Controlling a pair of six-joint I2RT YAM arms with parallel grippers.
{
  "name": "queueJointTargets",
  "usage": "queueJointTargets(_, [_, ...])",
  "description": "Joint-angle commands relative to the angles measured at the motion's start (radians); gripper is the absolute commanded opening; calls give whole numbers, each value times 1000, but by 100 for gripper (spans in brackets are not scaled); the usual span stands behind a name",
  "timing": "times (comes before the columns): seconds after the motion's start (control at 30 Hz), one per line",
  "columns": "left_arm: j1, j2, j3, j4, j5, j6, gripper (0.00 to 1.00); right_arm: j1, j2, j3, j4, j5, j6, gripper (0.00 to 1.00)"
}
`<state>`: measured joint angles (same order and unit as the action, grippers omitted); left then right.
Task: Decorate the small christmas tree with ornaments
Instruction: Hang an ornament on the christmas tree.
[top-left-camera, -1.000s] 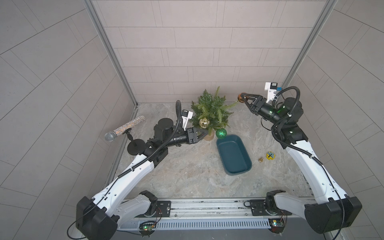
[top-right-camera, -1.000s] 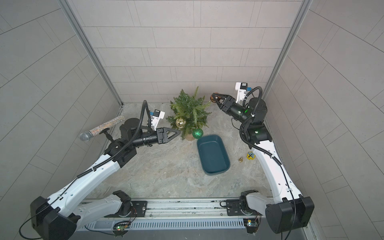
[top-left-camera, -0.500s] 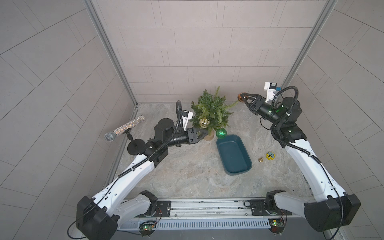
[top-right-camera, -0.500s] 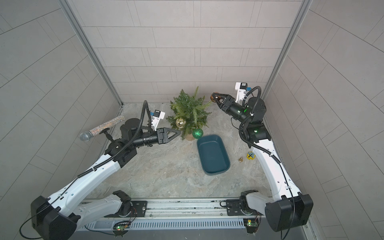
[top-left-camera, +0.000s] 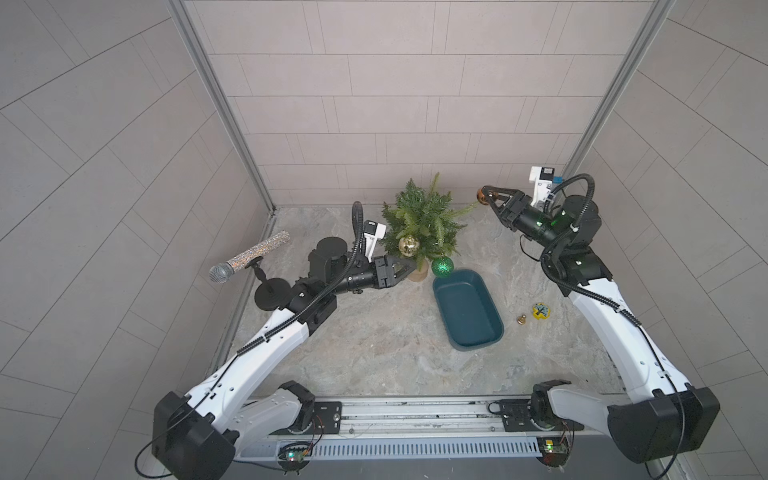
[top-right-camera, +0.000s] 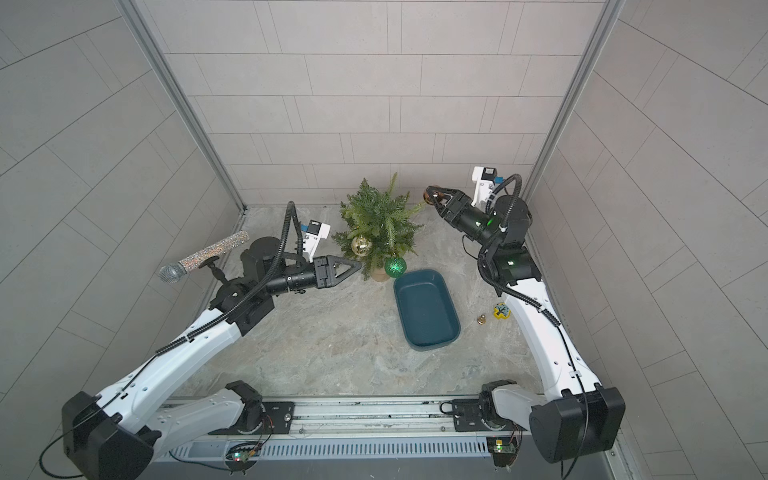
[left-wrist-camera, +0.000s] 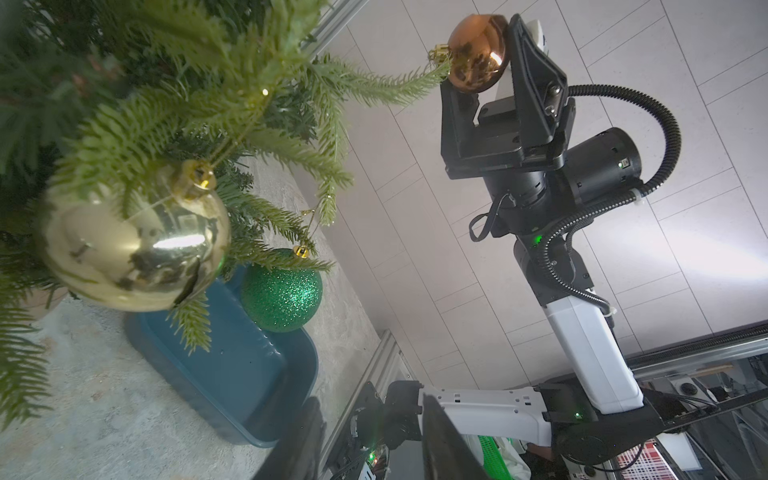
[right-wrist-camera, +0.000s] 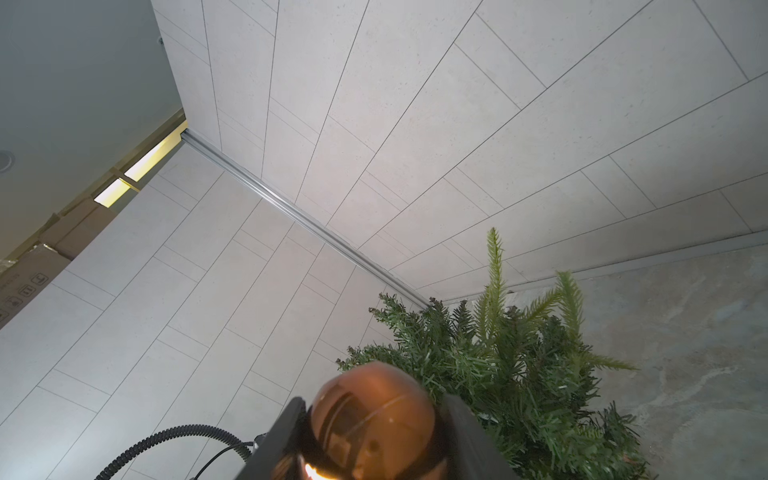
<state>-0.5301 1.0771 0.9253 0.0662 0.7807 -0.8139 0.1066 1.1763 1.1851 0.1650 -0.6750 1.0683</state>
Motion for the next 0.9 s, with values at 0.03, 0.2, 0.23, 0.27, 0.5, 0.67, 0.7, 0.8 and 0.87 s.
queueJointTargets(0.03, [-3,-8,-9,36,8,4,43,-9,-36,-42,75,3,66,51])
queueJointTargets(0.2, [-2,-7,-9,41,8,2,43,-9,-51,-131,235,13,205,52])
queueJointTargets(0.23, [-2,-7,-8,44,10,1,43,-10,-53,-148,269,17,235,53])
queueJointTargets(0.27, [-2,-5,-9,44,9,-1,43,-9,-51,-158,288,20,255,55])
queueJointTargets(0.5, [-2,-8,-8,44,10,-2,42,-10,-47,-210,382,31,352,63])
queueJointTargets(0.67, [-2,-10,-8,44,11,-2,42,-10,-57,-237,378,28,358,63])
queueJointTargets(0.7, [-3,-12,-9,44,10,-2,42,-11,-63,-245,376,28,357,63])
queueJointTargets(0.8, [-2,-14,-8,38,8,-2,42,-17,-86,-262,343,18,335,63])
queueJointTargets(0.87, [-2,-17,-12,37,7,-4,42,-18,-107,-269,302,10,311,63])
